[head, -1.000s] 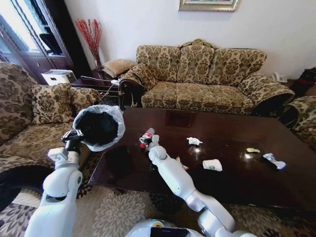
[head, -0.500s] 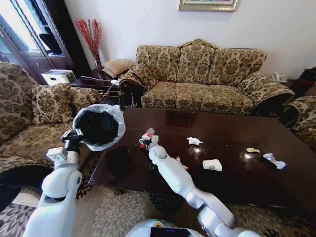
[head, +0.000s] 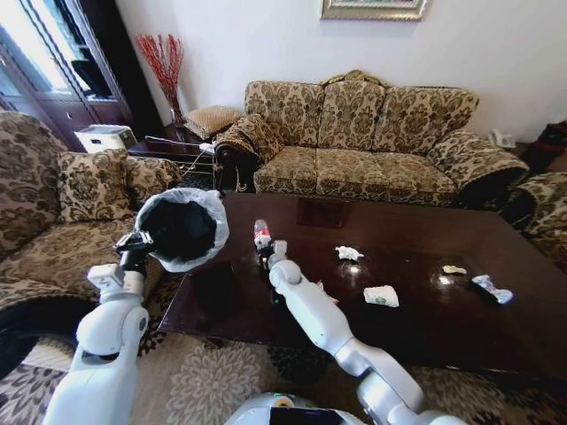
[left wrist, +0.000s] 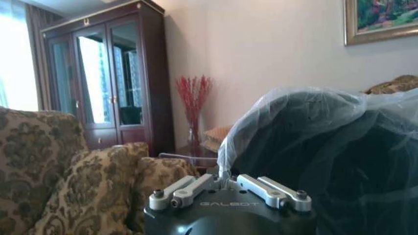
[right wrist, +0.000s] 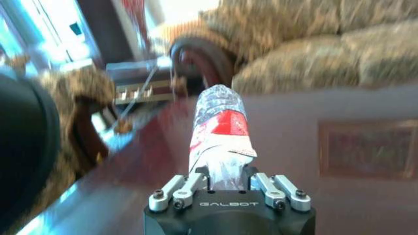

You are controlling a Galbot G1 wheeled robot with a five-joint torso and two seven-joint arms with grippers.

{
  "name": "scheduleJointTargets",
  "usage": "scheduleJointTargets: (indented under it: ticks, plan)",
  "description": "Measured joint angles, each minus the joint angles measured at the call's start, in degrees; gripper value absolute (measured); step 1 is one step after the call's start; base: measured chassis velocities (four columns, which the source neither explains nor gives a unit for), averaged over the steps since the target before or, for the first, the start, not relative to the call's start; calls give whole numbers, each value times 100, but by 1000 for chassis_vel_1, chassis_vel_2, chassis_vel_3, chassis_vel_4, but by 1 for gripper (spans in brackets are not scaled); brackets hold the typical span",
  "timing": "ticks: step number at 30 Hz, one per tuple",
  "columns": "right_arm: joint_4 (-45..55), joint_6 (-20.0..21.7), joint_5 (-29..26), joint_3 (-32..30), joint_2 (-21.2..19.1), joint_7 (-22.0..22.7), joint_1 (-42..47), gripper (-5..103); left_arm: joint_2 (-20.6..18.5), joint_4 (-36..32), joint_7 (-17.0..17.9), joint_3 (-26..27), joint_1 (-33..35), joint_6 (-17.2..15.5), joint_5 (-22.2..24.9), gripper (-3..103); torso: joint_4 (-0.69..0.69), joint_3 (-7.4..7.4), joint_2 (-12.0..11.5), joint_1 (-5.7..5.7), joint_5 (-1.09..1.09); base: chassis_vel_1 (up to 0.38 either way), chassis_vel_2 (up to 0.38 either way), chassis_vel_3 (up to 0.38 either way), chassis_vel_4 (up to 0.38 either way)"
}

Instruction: Move to the front of the table and place the trash on the table into the trash bin.

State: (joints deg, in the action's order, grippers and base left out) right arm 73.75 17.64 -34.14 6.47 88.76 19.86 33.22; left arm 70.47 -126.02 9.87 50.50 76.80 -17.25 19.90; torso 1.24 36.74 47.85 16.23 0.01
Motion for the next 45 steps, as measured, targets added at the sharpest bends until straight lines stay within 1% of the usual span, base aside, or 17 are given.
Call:
scheduleJointTargets:
  ticks: [3,5,8,11,13,15,18,20,21,23,26,33,35,37,41,43,45]
  plan:
    - [346,1,84,-105,-162,6,27,22,-39,35,-7,-59,-33,-52,65,1,0,0,0,0,0,0,0,0,0]
    - [1016,9,175,-293,-422,5,46,17,-152,104,-56,-150,-71,-155,225,1,-1,0,0,1,0,0,0,0,0]
    - [1511,65,170,-415,-605,-28,33,17,-271,167,-89,-205,-107,-229,361,1,1,0,0,0,1,0,0,0,0]
    - [2254,194,109,-554,-913,-333,-81,17,-506,262,-180,-322,-183,-345,616,1,2,0,0,0,0,0,0,0,0]
    - [2982,320,-133,-540,-1246,-594,-296,17,-857,293,-359,-470,-289,-532,899,1,0,0,0,0,-2,0,0,0,0]
    - [3288,353,-282,-471,-1386,-664,-414,17,-1022,296,-385,-550,-359,-629,1031,1,0,0,0,0,-1,0,0,0,0]
    - [3913,378,-652,-109,-1756,-991,-729,17,-1520,324,-395,-752,-611,-914,1478,1,-2,0,0,0,0,0,0,0,0]
    - [3977,378,-695,-8,-1802,-1090,-773,17,-1588,326,-393,-757,-633,-955,1538,1,-3,0,0,0,-1,0,0,0,0]
    - [4078,379,-758,311,-1853,-1337,-875,17,-1737,304,-379,-731,-642,-1088,1685,1,0,0,0,0,-1,0,0,0,0]
    - [4120,379,-811,658,-1838,-1488,-975,17,-1896,235,-307,-717,-663,-1295,1932,1,5,0,0,0,-1,0,0,0,0]
    - [4056,339,-827,962,-1731,-1632,-1077,17,-2061,169,-219,-770,-715,-1455,2253,1,2,0,0,0,-2,0,0,0,0]
    - [3828,250,-688,1324,-1597,-1765,-1202,17,-2327,134,-134,-863,-770,-1567,2571,1,1,0,0,0,0,0,0,0,0]
    - [3750,245,-432,1397,-1603,-1839,-1212,14,-2429,115,-106,-854,-818,-1643,2758,1,0,0,0,1,-1,0,0,0,0]
    - [3741,260,-278,1400,-1645,-1917,-1186,18,-2462,115,-102,-823,-825,-1651,2790,1,0,0,0,0,-1,0,0,0,0]
    - [3771,215,-76,1394,-1802,-1972,-1051,40,-2454,142,-100,-782,-783,-1652,2786,1,1,0,0,0,0,0,0,0,0]
    - [3790,200,-43,1387,-1849,-1986,-1016,40,-2442,142,-99,-781,-771,-1652,2781,1,1,0,0,0,-1,0,0,0,0]
    - [3810,187,0,1385,-1916,-1995,-968,51,-2409,137,-94,-780,-765,-1651,2771,1,0,0,0,0,-1,0,0,0,0]
